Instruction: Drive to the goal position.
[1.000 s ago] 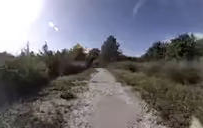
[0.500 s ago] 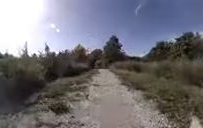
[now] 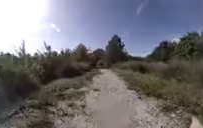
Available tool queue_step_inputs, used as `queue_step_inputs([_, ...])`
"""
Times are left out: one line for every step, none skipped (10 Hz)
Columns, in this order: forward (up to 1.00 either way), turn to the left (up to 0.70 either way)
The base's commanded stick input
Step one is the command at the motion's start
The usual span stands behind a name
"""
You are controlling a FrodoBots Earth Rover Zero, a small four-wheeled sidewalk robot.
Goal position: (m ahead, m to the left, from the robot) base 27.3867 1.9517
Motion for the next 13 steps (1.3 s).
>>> queue_step_inputs([0.85, 0.0])
queue_step_inputs([0.85, 0.0])
queue_step_inputs([0.85, 0.0])
queue_step_inputs([0.85, 0.0])
queue_step_inputs([0.85, -0.01])
queue_step_inputs([0.85, -0.28])
queue_step_inputs([0.85, -0.08])
queue_step_inputs([0.85, 0.0])
queue_step_inputs([0.85, 0.0])
queue_step_inputs([0.85, 0.0])
queue_step_inputs([0.85, 0.0])
queue_step_inputs([0.85, 0.0])
queue_step_inputs([0.85, 0.0])
